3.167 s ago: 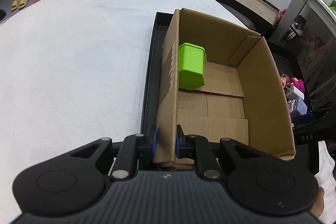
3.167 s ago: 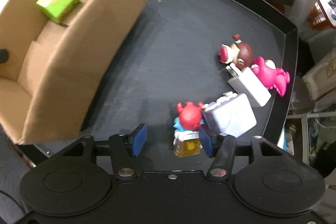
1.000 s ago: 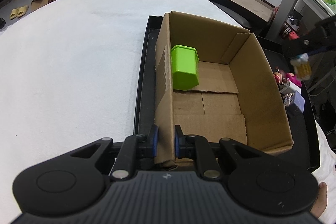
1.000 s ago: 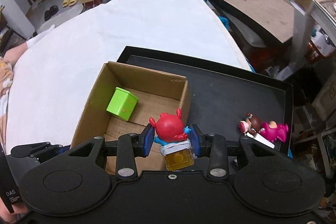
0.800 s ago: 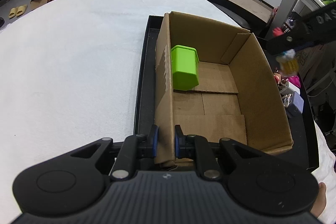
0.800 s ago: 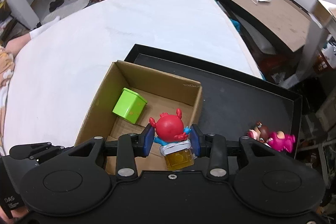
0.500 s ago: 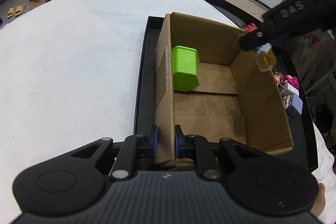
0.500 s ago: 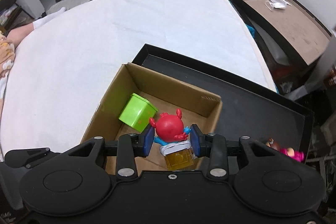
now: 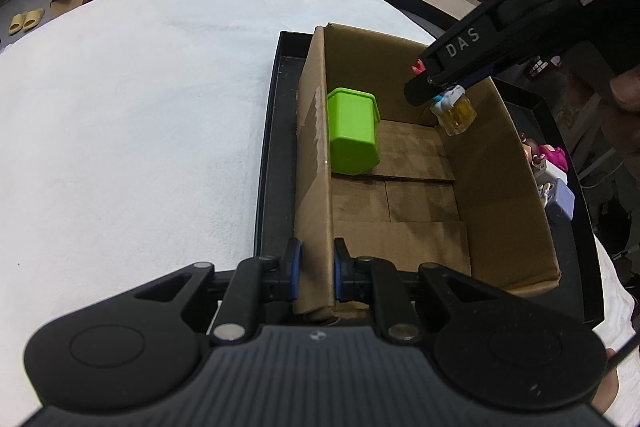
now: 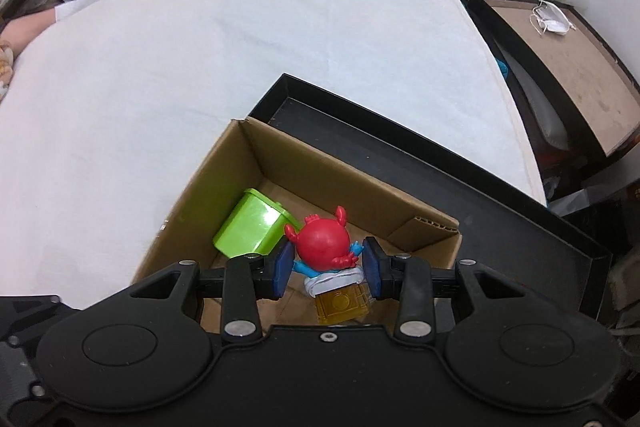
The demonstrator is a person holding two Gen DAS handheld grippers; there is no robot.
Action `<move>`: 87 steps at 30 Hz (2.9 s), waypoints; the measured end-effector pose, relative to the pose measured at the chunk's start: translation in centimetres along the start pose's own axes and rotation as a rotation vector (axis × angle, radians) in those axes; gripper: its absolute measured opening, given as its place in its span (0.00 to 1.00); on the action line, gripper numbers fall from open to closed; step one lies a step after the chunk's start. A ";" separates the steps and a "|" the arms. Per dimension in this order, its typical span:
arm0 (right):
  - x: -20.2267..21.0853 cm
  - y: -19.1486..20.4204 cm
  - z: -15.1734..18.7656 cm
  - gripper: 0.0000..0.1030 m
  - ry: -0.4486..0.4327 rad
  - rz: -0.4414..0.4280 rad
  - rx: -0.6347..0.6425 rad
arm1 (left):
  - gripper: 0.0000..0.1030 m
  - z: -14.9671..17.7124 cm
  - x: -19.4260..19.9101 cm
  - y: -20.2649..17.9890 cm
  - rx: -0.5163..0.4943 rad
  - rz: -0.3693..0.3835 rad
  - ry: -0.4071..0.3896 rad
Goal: Organize rigid objects
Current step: 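Carry the red figure into the box and open the right tool, then move the right tool to the lavender cube and grasp it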
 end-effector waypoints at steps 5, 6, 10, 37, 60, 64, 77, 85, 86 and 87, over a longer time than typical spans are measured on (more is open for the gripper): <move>0.6 0.1 0.0 0.39 -0.023 0.019 0.032 | 0.15 0.1 -0.2 -0.2 -0.004 -0.004 0.002; 0.9 0.1 0.0 0.40 -0.028 0.024 0.037 | 0.15 0.0 -0.2 0.0 0.002 -0.003 0.001; 2.3 -0.1 0.5 0.43 -0.037 0.015 0.031 | 0.15 0.1 -0.1 0.0 0.004 -0.002 0.004; 10.6 -10.8 8.4 0.60 -0.054 0.099 -0.064 | 0.15 -0.7 -0.5 -0.1 0.060 -0.042 0.063; 3.1 -16.3 12.5 0.62 0.069 0.113 -0.026 | 0.15 -0.6 -1.3 -0.3 0.041 -0.062 0.064; 1.7 -16.5 12.7 0.62 0.078 0.129 0.012 | 0.15 -0.5 -1.4 -0.3 0.035 -0.065 0.063; -1.9 -16.0 12.8 0.62 0.137 0.169 0.089 | 0.15 -0.5 -2.0 -0.3 0.024 -0.069 0.064; -2.2 -16.1 12.6 0.45 0.186 0.132 0.024 | 0.15 -0.5 -2.2 -0.3 0.025 -0.072 0.072; -2.2 -16.0 12.7 0.45 0.191 0.123 0.012 | 0.15 -0.5 -2.2 -0.3 0.021 -0.074 0.072; -2.1 -16.0 12.8 0.44 0.193 0.117 0.002 | 0.15 -0.5 -2.2 -0.3 0.018 -0.076 0.072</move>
Point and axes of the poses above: each gripper's, at about its wrist camera, not at the fingertips, and x roughly against the way its jaws point, y to its left, z to its underside, the point moved 6 cm from there along -x, roughly the way its jaws point, and after that the axes turned 6 degrees about -x, right-handed, at the moved point
